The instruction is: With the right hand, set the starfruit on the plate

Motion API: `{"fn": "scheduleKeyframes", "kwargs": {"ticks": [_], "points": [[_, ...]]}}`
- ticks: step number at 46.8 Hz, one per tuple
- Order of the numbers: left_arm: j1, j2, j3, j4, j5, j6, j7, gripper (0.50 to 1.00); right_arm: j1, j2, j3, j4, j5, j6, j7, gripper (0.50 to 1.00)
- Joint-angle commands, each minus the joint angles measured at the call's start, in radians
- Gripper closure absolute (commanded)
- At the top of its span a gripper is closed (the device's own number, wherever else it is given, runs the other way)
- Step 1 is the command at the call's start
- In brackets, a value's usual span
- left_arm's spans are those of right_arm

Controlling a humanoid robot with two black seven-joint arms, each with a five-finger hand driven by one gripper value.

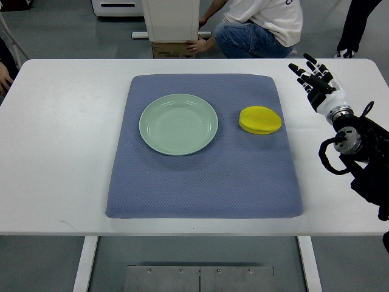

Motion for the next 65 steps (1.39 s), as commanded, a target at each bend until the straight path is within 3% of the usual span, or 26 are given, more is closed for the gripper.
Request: {"fn": "scheduleKeyframes", "kwargs": {"ticks": [1,65], "points": [[0.000,0.000,0.000,0.000,0.000,-0.001,0.000,0.500,0.000,0.000,0.000,-0.001,0.000,0.000,-0.001,0.500],[-0.008,0.000,0.000,0.000,0.000,-0.001,-0.005,0.500,0.002,0.005,0.003,0.000,0.000,0.000,-0.001,0.500]]}}
